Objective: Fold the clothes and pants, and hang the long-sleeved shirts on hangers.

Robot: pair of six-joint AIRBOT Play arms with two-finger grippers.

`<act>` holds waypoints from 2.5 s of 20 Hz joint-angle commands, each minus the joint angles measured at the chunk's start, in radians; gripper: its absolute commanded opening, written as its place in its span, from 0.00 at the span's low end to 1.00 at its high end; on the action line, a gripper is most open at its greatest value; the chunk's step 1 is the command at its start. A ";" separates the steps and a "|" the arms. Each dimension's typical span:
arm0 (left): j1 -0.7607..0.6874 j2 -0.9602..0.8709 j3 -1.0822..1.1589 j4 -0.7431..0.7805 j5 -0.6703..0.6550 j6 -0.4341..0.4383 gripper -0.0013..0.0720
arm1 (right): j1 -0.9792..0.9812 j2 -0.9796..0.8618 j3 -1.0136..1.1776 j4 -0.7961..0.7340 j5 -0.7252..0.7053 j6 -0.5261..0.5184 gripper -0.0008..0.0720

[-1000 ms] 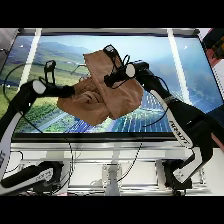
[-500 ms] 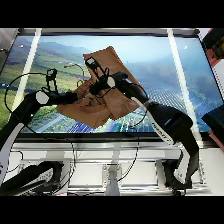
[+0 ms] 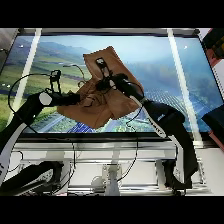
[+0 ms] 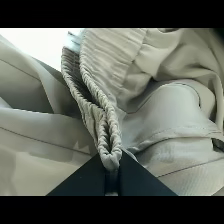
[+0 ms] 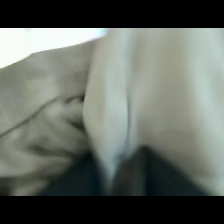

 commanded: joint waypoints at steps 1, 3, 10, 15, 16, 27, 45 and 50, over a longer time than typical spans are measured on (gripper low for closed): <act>-0.001 0.000 0.000 0.000 0.015 0.000 0.07 | -0.043 0.001 0.004 -0.005 0.039 0.074 0.03; -0.001 0.000 0.000 0.000 0.059 0.000 0.07 | -0.045 0.030 0.006 -0.013 0.039 0.073 0.03; 0.012 0.032 0.032 -0.060 0.619 0.000 0.07 | -0.134 0.289 0.099 -0.050 0.114 0.070 0.03; 0.068 0.067 0.089 -0.060 1.017 0.001 0.07 | -0.306 0.511 0.099 -0.049 0.146 0.070 0.03; 0.088 0.069 0.096 -0.060 1.051 0.001 0.07 | -0.346 0.537 0.099 -0.048 0.153 0.070 0.03; 0.386 0.062 0.095 -0.056 0.538 0.124 0.07 | -0.658 0.578 -0.138 0.039 0.398 0.070 0.03; 0.397 -0.124 0.096 -0.006 0.355 0.132 0.07 | -0.505 0.581 -0.749 0.084 0.366 0.072 0.07; 0.392 -0.116 0.095 -0.015 0.427 0.132 0.07 | -0.501 0.582 -0.652 0.101 0.388 0.072 0.83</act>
